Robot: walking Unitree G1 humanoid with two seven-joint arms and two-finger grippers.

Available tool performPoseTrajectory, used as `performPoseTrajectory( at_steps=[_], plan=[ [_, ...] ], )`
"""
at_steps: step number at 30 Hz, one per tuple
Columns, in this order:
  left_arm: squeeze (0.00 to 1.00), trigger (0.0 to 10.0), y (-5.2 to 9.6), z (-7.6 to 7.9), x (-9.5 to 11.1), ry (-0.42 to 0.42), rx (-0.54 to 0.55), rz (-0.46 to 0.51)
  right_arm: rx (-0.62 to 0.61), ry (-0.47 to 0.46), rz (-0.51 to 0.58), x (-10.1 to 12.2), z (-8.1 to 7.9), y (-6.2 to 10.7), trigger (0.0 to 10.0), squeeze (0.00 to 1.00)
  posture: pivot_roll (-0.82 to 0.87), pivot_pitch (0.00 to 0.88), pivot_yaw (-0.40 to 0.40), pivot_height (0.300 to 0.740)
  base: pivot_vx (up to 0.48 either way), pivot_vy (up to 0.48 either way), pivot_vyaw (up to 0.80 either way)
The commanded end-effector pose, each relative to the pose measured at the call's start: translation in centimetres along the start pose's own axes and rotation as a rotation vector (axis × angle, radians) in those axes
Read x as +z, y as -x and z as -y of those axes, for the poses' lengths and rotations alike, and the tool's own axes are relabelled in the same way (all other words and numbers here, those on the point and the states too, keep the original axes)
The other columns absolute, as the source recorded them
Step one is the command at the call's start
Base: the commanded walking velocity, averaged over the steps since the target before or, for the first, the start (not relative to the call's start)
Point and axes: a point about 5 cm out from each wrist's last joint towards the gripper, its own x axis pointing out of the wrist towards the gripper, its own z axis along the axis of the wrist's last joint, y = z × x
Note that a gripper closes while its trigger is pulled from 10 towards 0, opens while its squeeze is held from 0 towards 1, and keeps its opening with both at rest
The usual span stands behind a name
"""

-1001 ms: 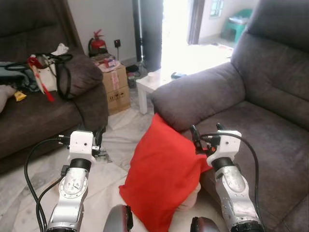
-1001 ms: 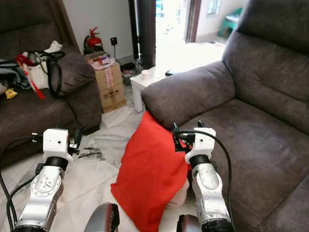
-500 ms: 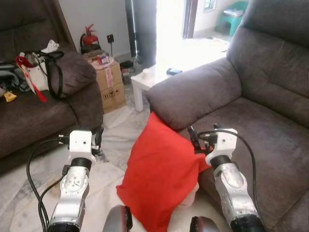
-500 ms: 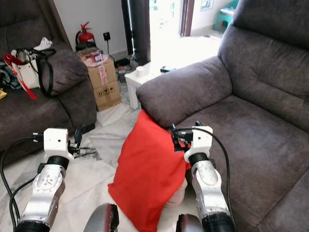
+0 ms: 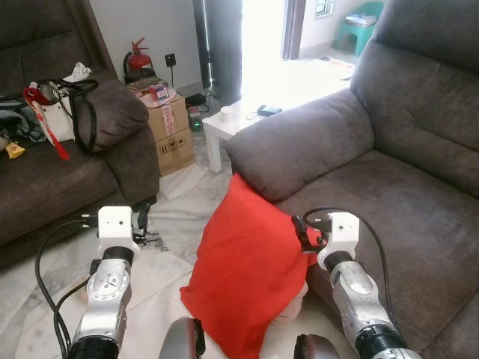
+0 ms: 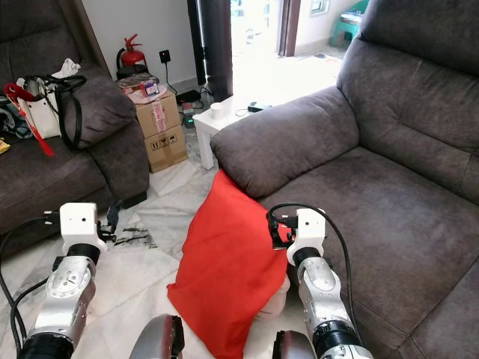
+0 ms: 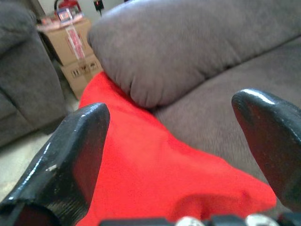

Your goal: Move the pillow to the sofa from floor

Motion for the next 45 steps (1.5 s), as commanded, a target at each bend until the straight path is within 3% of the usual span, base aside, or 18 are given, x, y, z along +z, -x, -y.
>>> performPoseTrajectory(
  at_steps=[1, 13, 18, 29, 45],
  plan=[
    [0.0, 10.0, 0.24, -0.73, -0.39, 0.006, 0.027, -0.009, 0.009, -0.004, 0.041, 1.1, -0.21, -0.58, 10.0, 0.0, -0.04, 0.0, 0.044, 0.619, 0.0, 0.0, 0.0],
    [0.0, 10.0, 0.58, -0.48, -0.39, -0.003, 0.015, 0.006, 0.047, 0.064, 0.09, 1.65, -0.26, -0.6, 10.0, 0.0, -0.05, 0.0, 0.045, 0.619, 0.0, 0.0, 0.15],
    [0.0, 10.0, 0.6, -0.41, -0.41, -0.007, 0.009, 0.006, 0.047, 0.062, 0.094, 1.61, -0.27, -0.56, 10.0, 0.0, -0.05, 0.0, 0.045, 0.619, 0.0, 0.0, 0.71],
    [0.0, 10.0, 0.73, -0.4, -0.4, -0.018, -0.01, 0.009, 0.028, 0.046, 0.088, 1.28, 0.12, -0.34, 10.0, 0.0, -0.05, 0.0, 0.053, 0.619, 0.0, 0.0, 0.0],
    [0.0, 10.0, 0.74, -0.41, -0.28, -0.026, -0.009, 0.014, 0.013, 0.011, 0.086, 1.3, -0.01, -0.51, 10.0, 0.0, -0.04, 0.0, 0.052, 0.619, 0.24, 0.0, 0.0]
  ],
)
